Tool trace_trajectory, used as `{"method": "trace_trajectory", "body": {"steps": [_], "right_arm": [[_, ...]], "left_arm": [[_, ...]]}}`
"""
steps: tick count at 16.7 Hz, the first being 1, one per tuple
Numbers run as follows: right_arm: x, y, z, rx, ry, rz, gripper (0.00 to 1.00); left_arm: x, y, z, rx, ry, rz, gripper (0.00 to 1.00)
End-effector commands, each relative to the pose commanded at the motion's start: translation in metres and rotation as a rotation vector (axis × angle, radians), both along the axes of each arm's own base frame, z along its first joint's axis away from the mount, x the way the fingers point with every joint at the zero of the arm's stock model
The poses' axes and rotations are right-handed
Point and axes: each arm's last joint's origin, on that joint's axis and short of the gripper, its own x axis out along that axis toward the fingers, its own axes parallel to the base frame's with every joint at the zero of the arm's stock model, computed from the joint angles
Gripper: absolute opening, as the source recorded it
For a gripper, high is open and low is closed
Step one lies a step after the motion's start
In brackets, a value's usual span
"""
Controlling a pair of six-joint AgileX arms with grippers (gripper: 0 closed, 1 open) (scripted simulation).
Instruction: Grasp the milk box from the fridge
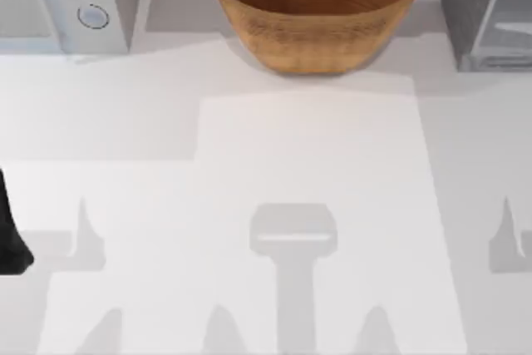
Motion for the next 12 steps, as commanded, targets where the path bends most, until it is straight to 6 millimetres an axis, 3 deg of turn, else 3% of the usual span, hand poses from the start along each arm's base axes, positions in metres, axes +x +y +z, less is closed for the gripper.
{"method": "trace_trajectory", "body": {"steps": [7,12], "right_arm": [[0.009,-0.006,0.002,0.005,0.007,-0.012,1.00],[0.037,-0.020,0.012,0.004,0.003,0.010,1.00]], "left_arm": [[0.000,0.000,0.000,0.000,0.000,0.000,1.00],[0.000,0.000,0.000,0.000,0.000,0.000,1.00]]}}
